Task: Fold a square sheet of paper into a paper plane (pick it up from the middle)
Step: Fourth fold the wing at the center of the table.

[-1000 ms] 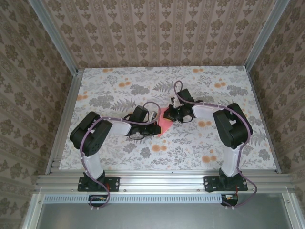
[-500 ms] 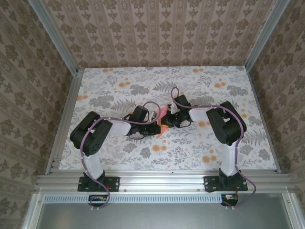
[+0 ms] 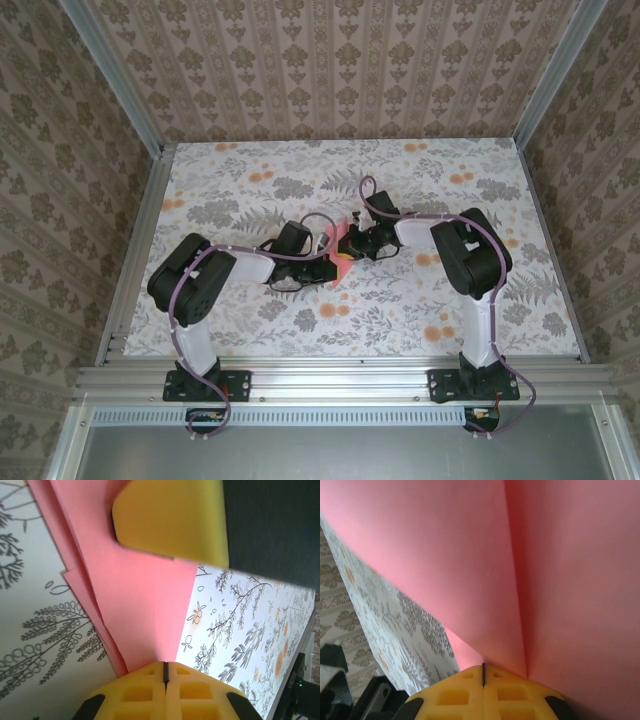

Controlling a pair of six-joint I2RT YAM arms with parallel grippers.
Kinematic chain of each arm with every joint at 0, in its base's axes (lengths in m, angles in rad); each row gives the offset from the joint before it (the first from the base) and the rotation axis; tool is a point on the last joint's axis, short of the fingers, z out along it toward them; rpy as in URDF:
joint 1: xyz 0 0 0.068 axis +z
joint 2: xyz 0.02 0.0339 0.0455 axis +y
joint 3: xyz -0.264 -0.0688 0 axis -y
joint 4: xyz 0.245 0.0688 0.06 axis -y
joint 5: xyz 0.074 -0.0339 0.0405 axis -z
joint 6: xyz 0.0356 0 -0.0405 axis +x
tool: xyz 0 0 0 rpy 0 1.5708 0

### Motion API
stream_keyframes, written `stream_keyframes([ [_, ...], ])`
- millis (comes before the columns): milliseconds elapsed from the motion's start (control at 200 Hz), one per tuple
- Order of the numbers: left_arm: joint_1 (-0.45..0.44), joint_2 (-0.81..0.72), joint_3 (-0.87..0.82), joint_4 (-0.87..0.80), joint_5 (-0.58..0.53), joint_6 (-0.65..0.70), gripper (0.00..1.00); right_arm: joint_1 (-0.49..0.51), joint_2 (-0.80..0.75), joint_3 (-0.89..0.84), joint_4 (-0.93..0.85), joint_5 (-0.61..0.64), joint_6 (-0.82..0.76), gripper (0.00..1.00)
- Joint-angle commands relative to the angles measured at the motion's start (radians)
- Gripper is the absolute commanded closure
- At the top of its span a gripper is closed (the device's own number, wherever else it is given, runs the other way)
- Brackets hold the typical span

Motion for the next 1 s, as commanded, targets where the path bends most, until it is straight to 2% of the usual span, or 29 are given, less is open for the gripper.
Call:
stream_keyframes([
  [0, -0.002, 0.075, -0.068, -0.176, -0.056, -0.002, 1.0, -0.029, 0.045, 0.052, -0.043, 0.107, -0.017, 0.94],
  [590, -0.007, 0.085, -0.076, -0.176, -0.057, -0.002, 1.0, -0.06, 0.111, 0.208, -0.142, 0.099, -0.05, 0.93],
  [800, -0.006, -0.108, -0.061, -0.187, -0.059, -0.005, 1.0, -0.051, 0.064, 0.118, -0.14, 0.118, -0.038, 0.94],
  [995, -0.007, -0.298, -0.003, -0.278, -0.128, 0.001, 1.0, -0.028, -0.036, -0.005, -0.072, 0.133, 0.037, 0.94],
])
